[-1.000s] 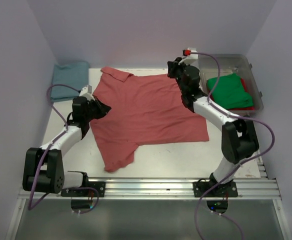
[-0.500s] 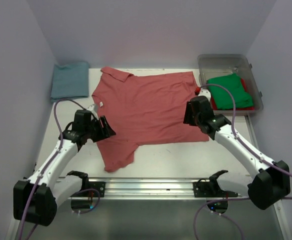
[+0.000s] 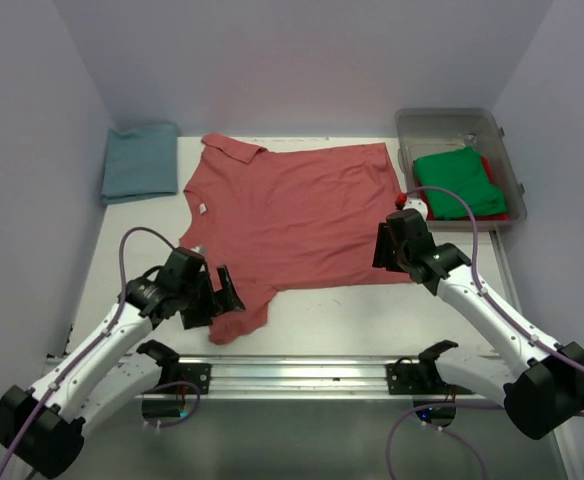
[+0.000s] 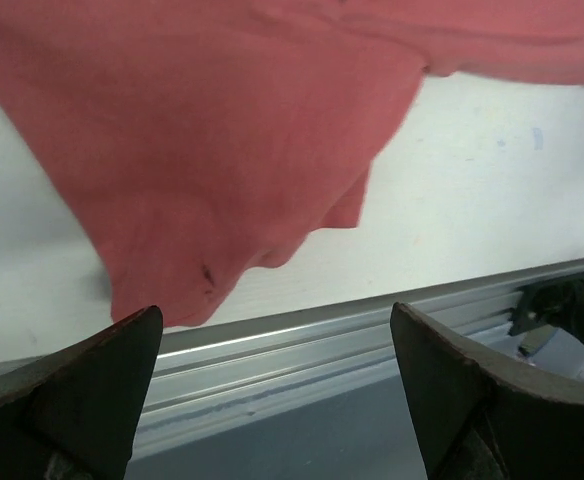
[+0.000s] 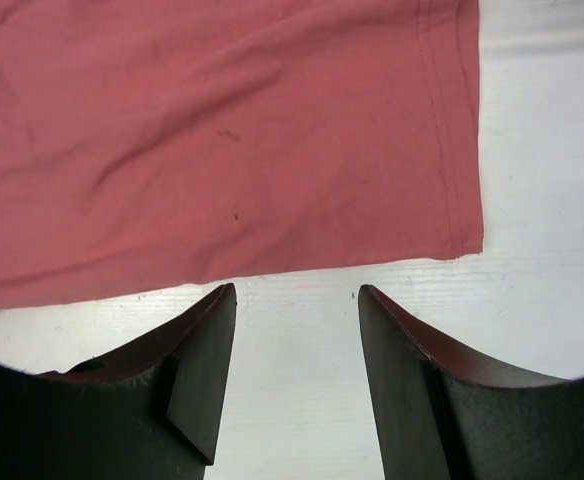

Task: Fold and stack the t-shirts
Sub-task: Flatten out the tshirt

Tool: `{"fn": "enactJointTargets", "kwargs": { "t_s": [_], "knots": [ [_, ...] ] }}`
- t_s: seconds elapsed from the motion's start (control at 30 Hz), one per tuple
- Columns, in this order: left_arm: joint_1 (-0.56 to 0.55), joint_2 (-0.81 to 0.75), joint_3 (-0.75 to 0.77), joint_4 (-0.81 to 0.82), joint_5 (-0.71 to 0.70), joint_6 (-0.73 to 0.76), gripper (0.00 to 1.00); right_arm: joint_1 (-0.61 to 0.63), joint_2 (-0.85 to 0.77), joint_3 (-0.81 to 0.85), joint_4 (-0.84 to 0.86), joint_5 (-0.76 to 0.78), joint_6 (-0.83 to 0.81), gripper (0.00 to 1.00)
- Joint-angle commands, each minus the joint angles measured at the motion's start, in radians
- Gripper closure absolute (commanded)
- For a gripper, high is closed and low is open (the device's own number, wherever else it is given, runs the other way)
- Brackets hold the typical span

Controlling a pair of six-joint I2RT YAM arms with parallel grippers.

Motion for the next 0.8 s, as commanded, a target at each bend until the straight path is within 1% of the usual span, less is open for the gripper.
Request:
{"fn": "enactJointTargets", "kwargs": {
  "t_s": [0.0, 0.03, 0.13, 0.27, 0.37, 0.53, 0.67, 0.77],
  "knots": [
    [-0.058, 0.134, -0.004, -0.017, -0.074, -0.065, 0.0, 0.001, -0.016, 0.003, 0.013, -0.016, 0.009, 0.44],
    [-0.072, 0.156, -0.004, -0.003, -0.082, -0.071, 0.0, 0.001, -0.017, 0.001, 0.015, -0.014, 0.009, 0.44],
    [-0.113, 0.24, 0.037, 0.005, -0.173, -0.068, 0.0, 0.002, -0.029, -0.008, 0.033, -0.013, -0.002, 0.43],
    [-0.138, 0.295, 0.078, -0.001, -0.272, -0.074, 0.0, 0.001, -0.04, -0.031, 0.053, -0.042, -0.016, 0.43],
    [-0.156, 0.329, 0.066, 0.002, -0.281, -0.084, 0.0, 0.002, -0.049, -0.045, 0.055, -0.051, -0.031, 0.43],
    [-0.173, 0.413, 0.022, 0.034, -0.206, -0.08, 0.0, 0.002, -0.062, -0.062, 0.061, -0.053, -0.039, 0.46],
    [-0.251, 0.461, 0.045, 0.025, -0.206, -0.1, 0.0, 0.002, -0.086, -0.069, 0.052, -0.045, -0.034, 0.49],
    [-0.282, 0.495, 0.062, 0.032, -0.2, -0.089, 0.0, 0.002, -0.106, -0.085, 0.053, -0.04, -0.031, 0.52]
  ]
}}
